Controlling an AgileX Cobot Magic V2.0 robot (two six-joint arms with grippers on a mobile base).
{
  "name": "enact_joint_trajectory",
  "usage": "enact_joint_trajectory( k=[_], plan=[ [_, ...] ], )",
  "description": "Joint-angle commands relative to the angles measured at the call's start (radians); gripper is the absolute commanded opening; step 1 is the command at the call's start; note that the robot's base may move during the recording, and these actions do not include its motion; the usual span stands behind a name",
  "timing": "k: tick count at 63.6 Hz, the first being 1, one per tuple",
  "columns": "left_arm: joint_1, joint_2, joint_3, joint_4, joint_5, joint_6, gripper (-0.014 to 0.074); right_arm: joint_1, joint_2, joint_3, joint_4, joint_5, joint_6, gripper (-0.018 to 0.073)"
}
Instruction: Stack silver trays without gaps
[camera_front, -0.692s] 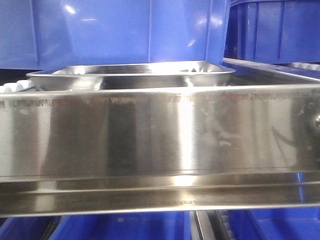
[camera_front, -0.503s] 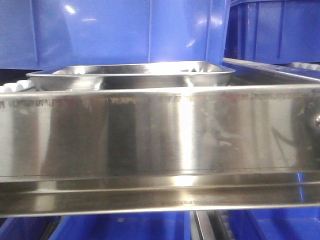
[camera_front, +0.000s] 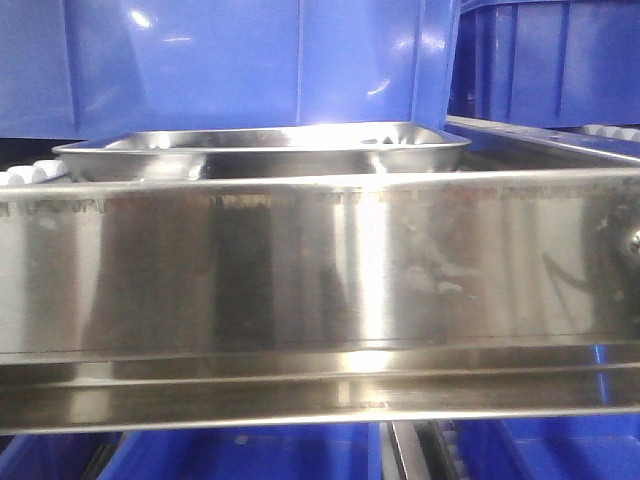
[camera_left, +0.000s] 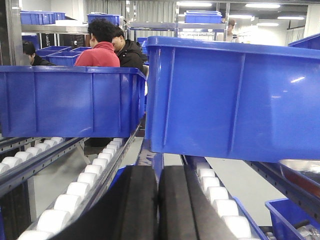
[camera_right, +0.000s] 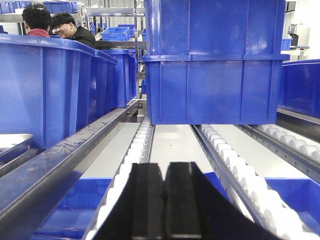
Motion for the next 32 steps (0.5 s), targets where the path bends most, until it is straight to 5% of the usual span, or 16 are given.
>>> enact_joint_trajectory(
  k=[1,25,32],
  plan=[
    [0.003,-0.004,-0.002,-0.005,-0.020,0.001,0.0007,-0.001,-0.004,0.000,0.002,-0.030,-0.004,-0.0070],
    [0.003,-0.004,-0.002,-0.007,-0.023,0.001,0.0006,-0.001,-0.004,0.000,0.002,-0.096,-0.004,-0.0070],
    [0.003,-0.004,-0.002,-0.067,-0.023,-0.014,0.0006,-0.001,-0.004,0.000,0.002,-0.133,-0.004,-0.0070]
  ],
)
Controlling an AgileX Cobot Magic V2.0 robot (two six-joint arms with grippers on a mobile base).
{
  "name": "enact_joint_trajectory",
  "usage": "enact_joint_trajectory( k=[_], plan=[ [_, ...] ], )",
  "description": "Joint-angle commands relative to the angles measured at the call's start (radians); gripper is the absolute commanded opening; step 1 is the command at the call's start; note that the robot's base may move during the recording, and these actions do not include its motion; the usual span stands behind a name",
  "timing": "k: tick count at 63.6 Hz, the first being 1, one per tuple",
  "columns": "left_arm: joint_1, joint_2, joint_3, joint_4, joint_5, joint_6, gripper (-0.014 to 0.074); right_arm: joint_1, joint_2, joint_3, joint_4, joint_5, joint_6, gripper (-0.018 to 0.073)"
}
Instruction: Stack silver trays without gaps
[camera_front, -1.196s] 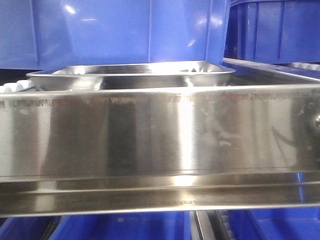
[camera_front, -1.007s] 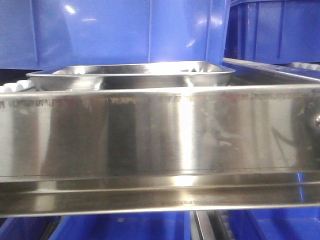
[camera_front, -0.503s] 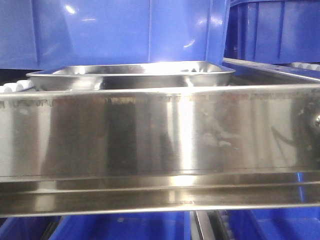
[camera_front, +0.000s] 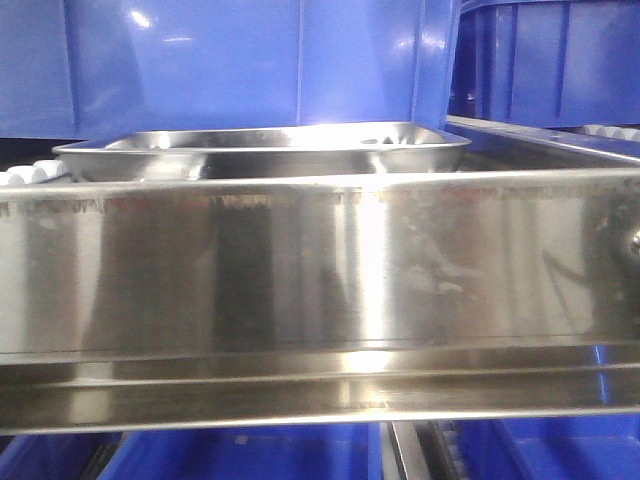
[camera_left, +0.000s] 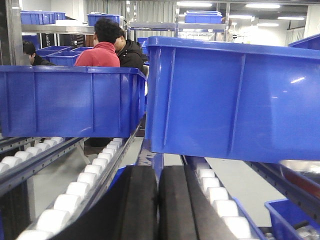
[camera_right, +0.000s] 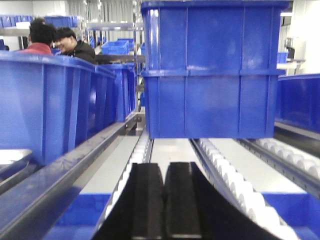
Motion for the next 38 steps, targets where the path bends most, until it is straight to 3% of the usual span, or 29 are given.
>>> enact_joint_trajectory(
  k=[1,5,15,20,27,38],
  plan=[
    [0.003,-0.004,-0.002,-0.062,-0.023,-0.010,0.0006,-0.001,-0.003,0.000,0.002,-0.072,-0.004,-0.0070],
    [0.003,-0.004,-0.002,-0.116,-0.023,-0.010,0.0006,-0.001,-0.003,0.000,0.004,-0.104,-0.004,-0.0070],
    [0.003,-0.004,-0.002,-0.375,-0.056,-0.010,0.0006,-0.001,-0.003,0.000,0.035,-0.202,-0.004,-0.0070],
    [0.003,-0.004,-0.013,-0.466,-0.058,-0.010,0.0006,0.001,-0.003,0.000,0.114,-0.204,0.041,-0.0070],
    [0.003,-0.004,-0.062,-0.475,0.001,-0.010,0.0006,0.001,-0.003,-0.030,0.278,-0.049,0.098,-0.0070],
    [0.003,-0.004,-0.141,-0.477,0.188,-0.010,0.0006,0.001,-0.003,-0.141,0.374,0.171,0.100,-0.0070]
  ],
)
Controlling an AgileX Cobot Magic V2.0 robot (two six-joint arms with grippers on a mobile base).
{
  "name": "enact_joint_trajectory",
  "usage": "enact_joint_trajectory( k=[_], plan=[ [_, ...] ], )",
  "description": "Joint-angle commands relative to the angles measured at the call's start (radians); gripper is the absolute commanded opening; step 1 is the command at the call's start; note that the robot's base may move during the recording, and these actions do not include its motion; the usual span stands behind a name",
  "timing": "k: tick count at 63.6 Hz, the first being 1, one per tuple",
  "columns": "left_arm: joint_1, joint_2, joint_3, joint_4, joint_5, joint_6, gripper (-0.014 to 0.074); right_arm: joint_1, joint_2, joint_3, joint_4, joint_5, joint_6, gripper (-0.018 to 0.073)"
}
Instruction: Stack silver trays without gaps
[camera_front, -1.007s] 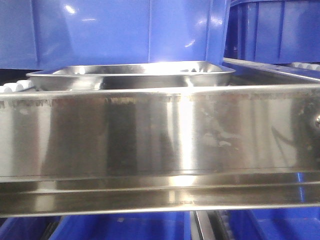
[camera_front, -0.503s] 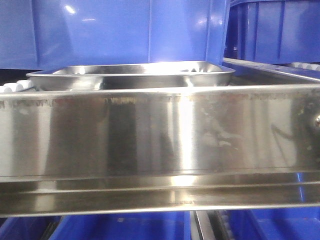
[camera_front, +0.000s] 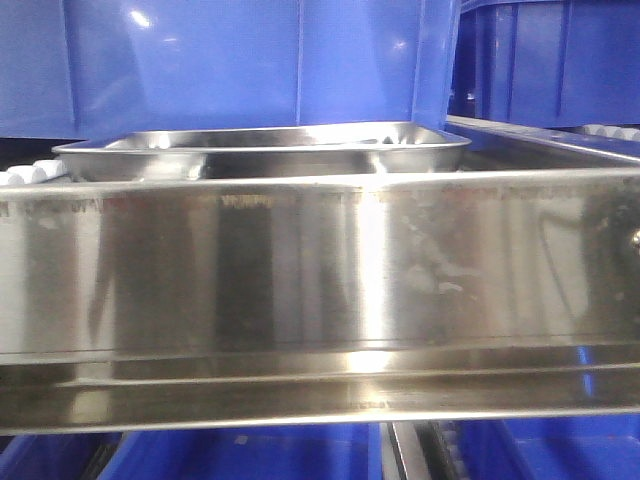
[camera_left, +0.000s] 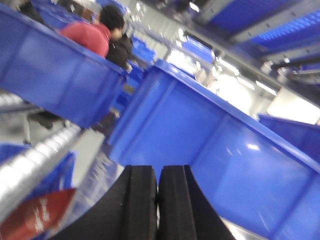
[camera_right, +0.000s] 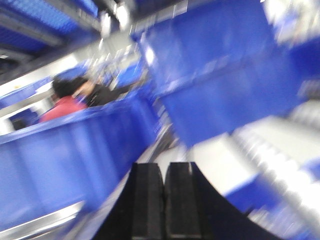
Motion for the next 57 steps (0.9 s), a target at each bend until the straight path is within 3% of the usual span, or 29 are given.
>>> enact_joint_trajectory(
  k=[1,13,27,42,51,57],
  plan=[
    [0.003,-0.004,-0.041,-0.013,0.095,-0.004,0.0006,0.001,-0.002,-0.067,0.037,0.094,0.004,-0.0070],
    [0.003,-0.004,-0.058,-0.074,0.109,-0.004,0.0006,0.001,-0.002,-0.106,0.041,0.098,0.004,-0.0070],
    [0.003,-0.004,-0.071,-0.078,0.095,-0.004,0.0006,0.001,-0.002,-0.106,0.106,0.073,0.005,-0.0070],
    [0.003,0.001,-0.235,0.051,0.423,0.143,0.0006,0.003,-0.002,-0.179,0.047,0.485,-0.006,-0.0070],
    [0.003,0.078,-0.312,0.055,0.560,0.235,0.0006,0.005,0.082,-0.250,0.010,0.575,-0.026,-0.0070],
    [-0.001,0.131,-0.345,0.044,0.604,0.240,0.0006,0.005,0.162,-0.319,-0.032,0.663,-0.087,-0.0070]
  ],
)
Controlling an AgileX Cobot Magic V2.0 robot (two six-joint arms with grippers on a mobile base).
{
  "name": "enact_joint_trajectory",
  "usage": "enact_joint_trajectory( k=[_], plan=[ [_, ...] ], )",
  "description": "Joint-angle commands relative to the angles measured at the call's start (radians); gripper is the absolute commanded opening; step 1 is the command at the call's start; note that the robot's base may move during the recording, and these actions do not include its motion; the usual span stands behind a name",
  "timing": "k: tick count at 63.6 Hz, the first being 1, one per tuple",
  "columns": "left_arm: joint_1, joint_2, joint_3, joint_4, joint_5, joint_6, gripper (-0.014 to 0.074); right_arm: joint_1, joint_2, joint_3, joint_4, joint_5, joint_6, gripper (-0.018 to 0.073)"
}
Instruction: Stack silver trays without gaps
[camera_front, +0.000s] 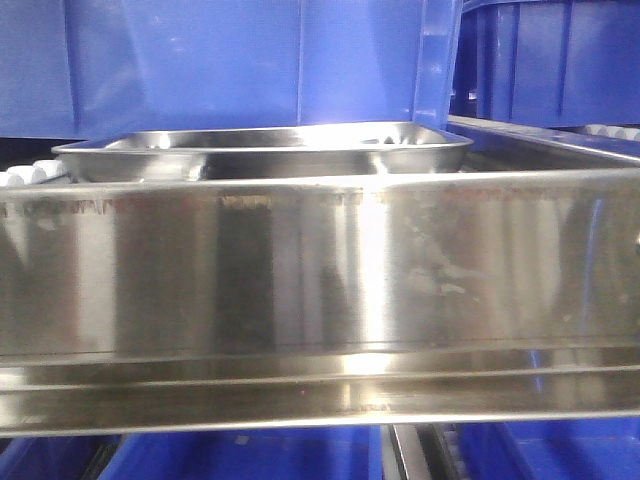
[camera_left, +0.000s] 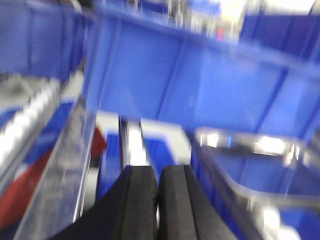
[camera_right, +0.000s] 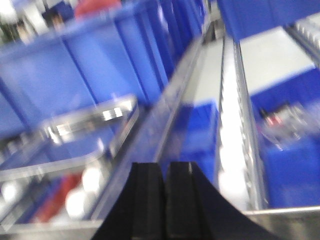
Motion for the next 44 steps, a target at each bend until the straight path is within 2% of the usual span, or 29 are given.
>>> enact_joint_trajectory(
  k=[1,4,12,20,26,32,39,44],
  plan=[
    [-0.004,0.046,-0.035,-0.008,0.045,0.024,0.0006,0.002,0.081,-0.069,-0.050,0.074,-0.078,-0.0070],
    [-0.012,0.060,-0.043,-0.026,0.034,0.032,0.0006,0.004,0.124,-0.109,-0.061,0.111,-0.110,-0.0070],
    [-0.038,0.091,-0.056,-0.140,0.022,0.133,0.0006,0.027,0.211,-0.193,-0.097,0.113,-0.123,-0.0078],
    [-0.084,0.114,-0.058,-0.222,-0.030,0.145,0.0004,0.060,0.311,-0.271,-0.094,0.116,-0.123,-0.0078],
    [-0.113,0.133,-0.093,-0.198,-0.069,0.155,0.0004,0.140,0.376,-0.374,-0.081,0.122,-0.127,-0.0078],
    [-0.124,0.165,-0.148,-0.184,-0.042,0.155,0.0004,0.209,0.441,-0.472,-0.135,0.158,-0.127,-0.0078],
    [-0.132,0.209,-0.211,-0.188,-0.004,0.155,0.0004,0.252,0.544,-0.556,-0.206,0.211,-0.040,-0.0078],
    [-0.139,0.249,-0.233,-0.188,0.012,0.151,0.0001,0.262,0.611,-0.585,-0.208,0.218,-0.022,-0.0078]
  ],
)
